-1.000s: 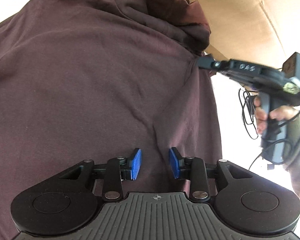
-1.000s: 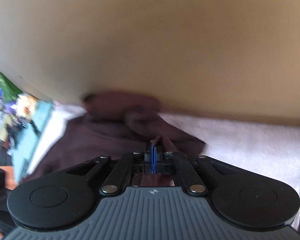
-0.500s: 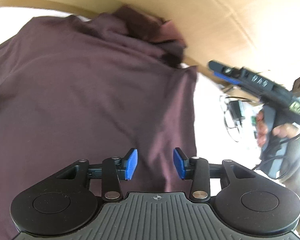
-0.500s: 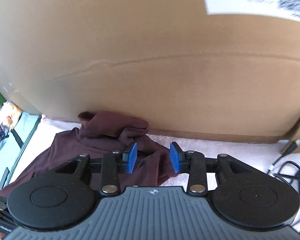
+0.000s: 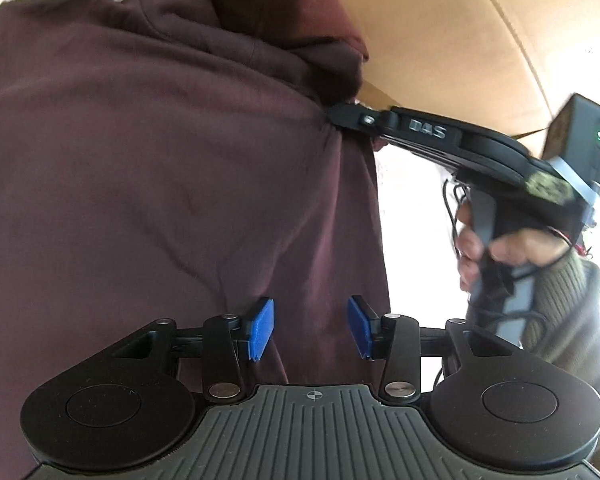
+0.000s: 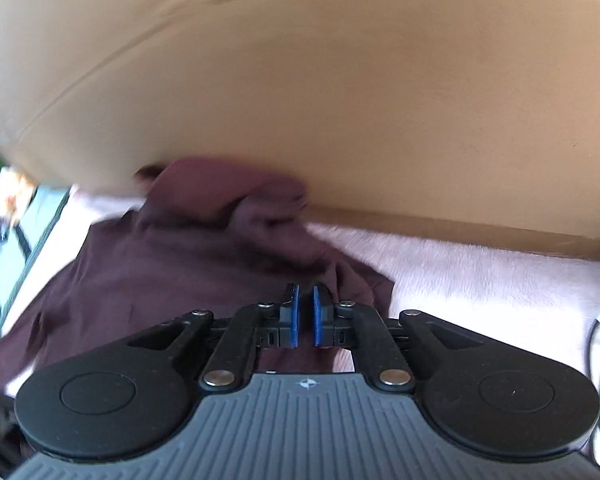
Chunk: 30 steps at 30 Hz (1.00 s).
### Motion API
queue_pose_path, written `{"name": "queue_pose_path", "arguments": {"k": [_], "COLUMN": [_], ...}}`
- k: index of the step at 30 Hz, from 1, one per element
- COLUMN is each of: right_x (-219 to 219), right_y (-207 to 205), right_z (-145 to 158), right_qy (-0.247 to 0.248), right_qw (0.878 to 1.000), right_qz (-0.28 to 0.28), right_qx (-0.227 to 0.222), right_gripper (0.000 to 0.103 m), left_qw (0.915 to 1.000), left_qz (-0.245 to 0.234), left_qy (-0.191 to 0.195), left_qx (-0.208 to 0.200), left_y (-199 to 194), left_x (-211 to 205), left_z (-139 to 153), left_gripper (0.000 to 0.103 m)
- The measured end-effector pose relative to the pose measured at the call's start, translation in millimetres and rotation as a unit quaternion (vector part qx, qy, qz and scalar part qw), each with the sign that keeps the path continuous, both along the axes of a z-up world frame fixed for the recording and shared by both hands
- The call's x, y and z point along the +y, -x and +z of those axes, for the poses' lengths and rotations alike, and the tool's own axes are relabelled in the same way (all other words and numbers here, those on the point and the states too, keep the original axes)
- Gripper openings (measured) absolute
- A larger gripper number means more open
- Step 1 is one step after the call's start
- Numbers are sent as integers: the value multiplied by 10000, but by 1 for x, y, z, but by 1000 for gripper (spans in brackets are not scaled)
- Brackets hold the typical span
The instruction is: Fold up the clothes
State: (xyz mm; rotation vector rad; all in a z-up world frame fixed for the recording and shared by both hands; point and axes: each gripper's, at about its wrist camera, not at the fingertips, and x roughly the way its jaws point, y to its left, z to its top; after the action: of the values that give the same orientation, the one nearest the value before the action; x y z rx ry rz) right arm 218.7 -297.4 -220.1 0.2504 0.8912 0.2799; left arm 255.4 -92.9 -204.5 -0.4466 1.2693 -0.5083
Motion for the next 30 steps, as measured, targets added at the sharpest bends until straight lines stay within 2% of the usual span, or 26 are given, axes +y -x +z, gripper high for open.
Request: {"name": "queue_pose_path", "arguments": {"k": [4,6,9,13,18,20,26,30], "right_x": [4,4,0,-8,-17,-10,18,38], "right_y": [-16,-17,5,60,147,179,262,300], "right_z": [-7,-2,24,55,69,68,47,33], "right_qy": [62,52,-63,-127,-422,-446,-589,-761], "right_qw": [10000,9999,9997,9990,9986,9986,9947,9884], "right_qz": [-57,-96,-32,124,-140,-268,-580,-856], "right_qx": [33,30,-229,-420,-269,-130,617,994], "right_gripper": [5,10,14,29,40,41,42,42], "left_qw": [9998,9995,9990,9989,9987,9968,9900,9881], "left_qz": [81,214,407,332,-364,-739,-1400,-1536], "left_qy": [141,179,189,299,324,272,164,36], "left_qx": [149,157,29,-114,-129,-122,-82,-29], "left_y": [-7,-10,-18,-30,-28,-24,-16,-21], "left_x": [7,15,31,43,26,13,-14,-22], "left_z": [0,6,21,39,44,41,31,20], "left_gripper": [57,59,71,73,75,75,75,75]}}
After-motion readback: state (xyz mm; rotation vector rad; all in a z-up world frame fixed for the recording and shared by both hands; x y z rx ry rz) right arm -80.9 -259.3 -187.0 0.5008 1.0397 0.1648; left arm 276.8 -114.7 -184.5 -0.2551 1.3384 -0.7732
